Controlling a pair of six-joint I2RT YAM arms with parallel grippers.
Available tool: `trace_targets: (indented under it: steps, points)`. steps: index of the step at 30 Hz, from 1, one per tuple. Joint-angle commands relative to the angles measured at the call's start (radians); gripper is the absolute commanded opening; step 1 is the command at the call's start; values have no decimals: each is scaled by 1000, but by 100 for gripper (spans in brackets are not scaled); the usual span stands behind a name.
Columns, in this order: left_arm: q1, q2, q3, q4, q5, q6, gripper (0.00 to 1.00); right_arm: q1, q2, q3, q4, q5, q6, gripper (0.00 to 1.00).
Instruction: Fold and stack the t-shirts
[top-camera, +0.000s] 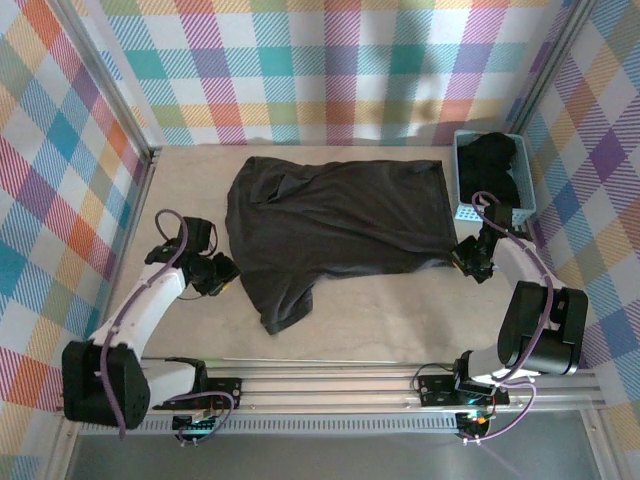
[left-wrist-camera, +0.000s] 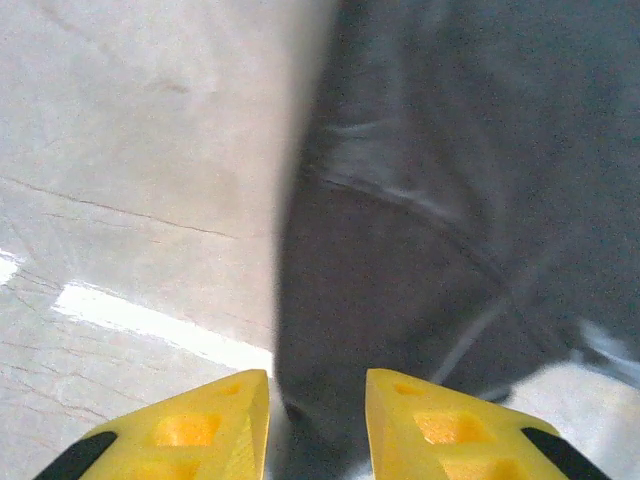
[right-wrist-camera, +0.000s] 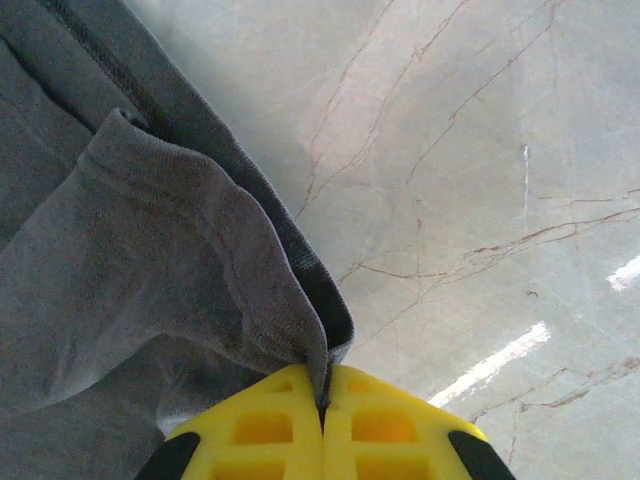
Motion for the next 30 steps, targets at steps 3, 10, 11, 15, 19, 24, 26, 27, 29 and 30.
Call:
trace_targets:
  steps: [3, 10, 11, 15, 19, 24, 26, 27, 29, 30]
  points:
    - [38, 110, -37, 141, -44, -1, 28, -2, -4, 19, -14, -38, -37, 0]
    - [41, 250, -7, 257, 3, 4, 30, -2, -5, 14, -9, -51, -34, 0]
    - [38, 273, 4, 252, 8, 7, 30, -2, -5, 12, -6, -54, -33, 0]
    - [11, 334, 19, 271, 40, 3, 26, -1, -6, 9, 1, -59, -29, 0]
    - [-37, 330, 24, 283, 36, -12, 29, -1, -7, 4, 1, -61, -26, 0]
    - [-86, 379, 58, 278, 47, -13, 29, -1, -11, 4, 3, -64, -22, 0]
    - [-107, 407, 89, 262, 51, -9, 29, -2, -12, 5, 1, -64, -20, 0]
    - [-117, 417, 104, 253, 49, -5, 29, -1, -13, 5, 1, -64, -20, 0]
    - [-140, 427, 133, 227, 30, 3, 30, -1, -14, 7, 0, -64, -19, 0]
    - [-152, 431, 148, 216, 18, 7, 31, -2, -14, 7, 0, -64, -18, 0]
